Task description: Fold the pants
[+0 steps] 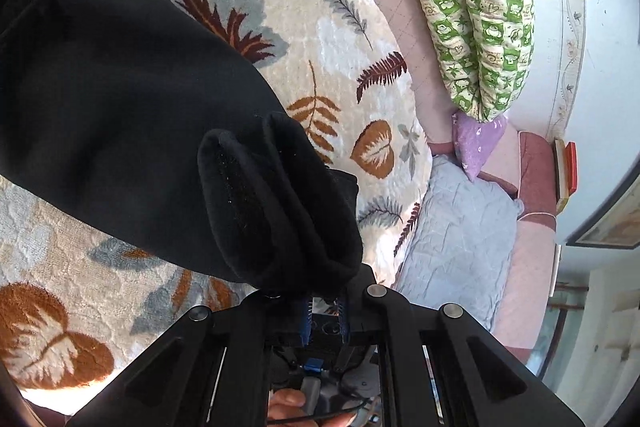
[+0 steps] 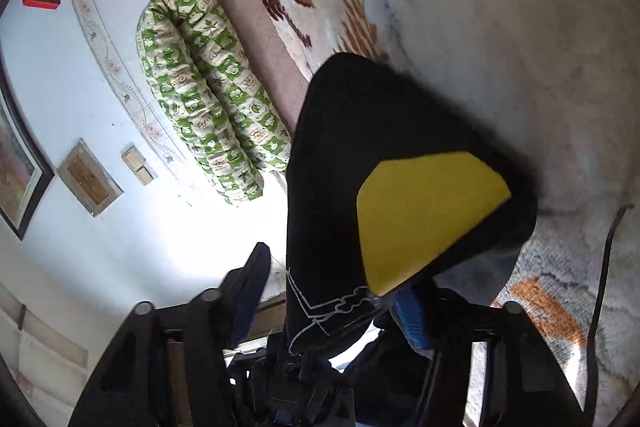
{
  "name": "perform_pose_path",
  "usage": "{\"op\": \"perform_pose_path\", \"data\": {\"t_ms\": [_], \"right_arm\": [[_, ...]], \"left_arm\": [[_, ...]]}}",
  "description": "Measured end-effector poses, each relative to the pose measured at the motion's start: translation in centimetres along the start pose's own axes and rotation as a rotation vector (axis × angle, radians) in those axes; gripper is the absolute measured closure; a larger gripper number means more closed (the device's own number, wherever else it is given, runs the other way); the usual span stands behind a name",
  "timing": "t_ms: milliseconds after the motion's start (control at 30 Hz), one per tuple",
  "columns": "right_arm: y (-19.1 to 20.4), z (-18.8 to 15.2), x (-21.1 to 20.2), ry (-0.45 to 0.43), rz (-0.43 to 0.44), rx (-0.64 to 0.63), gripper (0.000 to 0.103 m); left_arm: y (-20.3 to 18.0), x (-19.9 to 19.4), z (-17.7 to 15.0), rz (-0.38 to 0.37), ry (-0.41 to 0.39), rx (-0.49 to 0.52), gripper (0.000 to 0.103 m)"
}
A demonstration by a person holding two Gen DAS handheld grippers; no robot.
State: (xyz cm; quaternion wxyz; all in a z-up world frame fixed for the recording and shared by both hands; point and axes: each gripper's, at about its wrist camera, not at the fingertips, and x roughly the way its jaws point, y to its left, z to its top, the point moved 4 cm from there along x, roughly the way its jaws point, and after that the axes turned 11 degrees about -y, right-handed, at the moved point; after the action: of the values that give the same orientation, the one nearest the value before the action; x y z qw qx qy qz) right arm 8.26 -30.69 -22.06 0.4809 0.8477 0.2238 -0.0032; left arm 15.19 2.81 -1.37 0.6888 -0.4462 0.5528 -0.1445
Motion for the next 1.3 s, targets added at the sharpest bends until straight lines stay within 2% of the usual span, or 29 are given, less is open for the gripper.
{"op": "perform_pose_path", "data": {"t_ms": [33,67,167,267,433,500,567,667,733,767,800,833,867,900,967,1067,1167,1300], "right_arm": [[0.4,0.4,-0.4,0.004,-0.001,-0.018,0.091],[0.9,0.8,-0.8,0.011,0.006,-0.032,0.096],[3.1,2.5,-3.1,-0.042,-0.003,-0.134,0.096],[4.0,4.1,-4.3,-0.079,-0.092,-0.241,0.096],[3.0,5.4,-4.4,-0.071,-0.235,-0.378,0.096],[1.9,5.8,-4.4,-0.085,-0.297,-0.439,0.098],[1.5,5.9,-4.3,-0.091,-0.31,-0.503,0.1],[2.1,5.6,-3.8,-0.082,-0.343,-0.525,0.096],[2.1,6.0,-4.2,-0.052,-0.315,-0.427,0.091],[2.1,6.0,-4.8,-0.041,-0.305,-0.357,0.082],[2.0,5.9,-5.6,-0.032,-0.283,-0.29,0.074],[2.0,5.9,-6.7,-0.022,-0.261,-0.241,0.061],[2.1,5.8,-7.7,-0.019,-0.261,-0.219,0.058],[2.4,5.8,-8.7,-0.023,-0.281,-0.221,0.058],[3.5,5.8,-10.6,-0.036,-0.273,-0.262,0.058],[6.7,5.7,-10.9,-0.053,-0.198,-0.409,0.058],[9.0,5.1,-7.6,0.001,-0.156,-0.505,0.059],[9.4,4.3,-2.3,0.077,-0.143,-0.596,0.059]], "left_arm": [[-0.2,0.0,-0.1,0.006,-0.011,0.02,0.095],[-0.4,0.1,-0.2,0.009,-0.028,0.047,0.095],[-1.3,1.9,-1.1,0.008,-0.039,0.151,0.095],[-0.4,4.6,-2.5,0.076,-0.061,0.239,0.095],[3.2,8.3,-3.4,0.155,-0.035,0.255,0.093],[3.1,8.8,-3.6,0.141,-0.045,0.284,0.092],[2.7,9.0,-3.6,0.152,-0.038,0.29,0.092],[2.2,9.1,-3.2,0.156,0.002,0.26,0.092],[1.8,8.0,-3.1,0.149,0.02,0.243,0.088],[1.7,7.3,-3.1,0.158,0.012,0.248,0.083],[1.6,6.4,-3.1,0.17,0.008,0.256,0.073],[1.6,5.5,-3.2,0.186,0.004,0.266,0.068],[1.8,4.7,-3.2,0.214,-0.009,0.276,0.057],[2.1,3.7,-3.3,0.241,-0.029,0.289,0.05],[2.3,2.4,-3.4,0.255,-0.063,0.303,0.05],[1.6,1.8,-3.9,0.195,-0.078,0.271,0.05],[-0.1,3.3,-4.8,0.164,-0.046,0.299,0.05],[-1.6,7.2,-5.3,0.175,-0.03,0.349,0.05]]}}
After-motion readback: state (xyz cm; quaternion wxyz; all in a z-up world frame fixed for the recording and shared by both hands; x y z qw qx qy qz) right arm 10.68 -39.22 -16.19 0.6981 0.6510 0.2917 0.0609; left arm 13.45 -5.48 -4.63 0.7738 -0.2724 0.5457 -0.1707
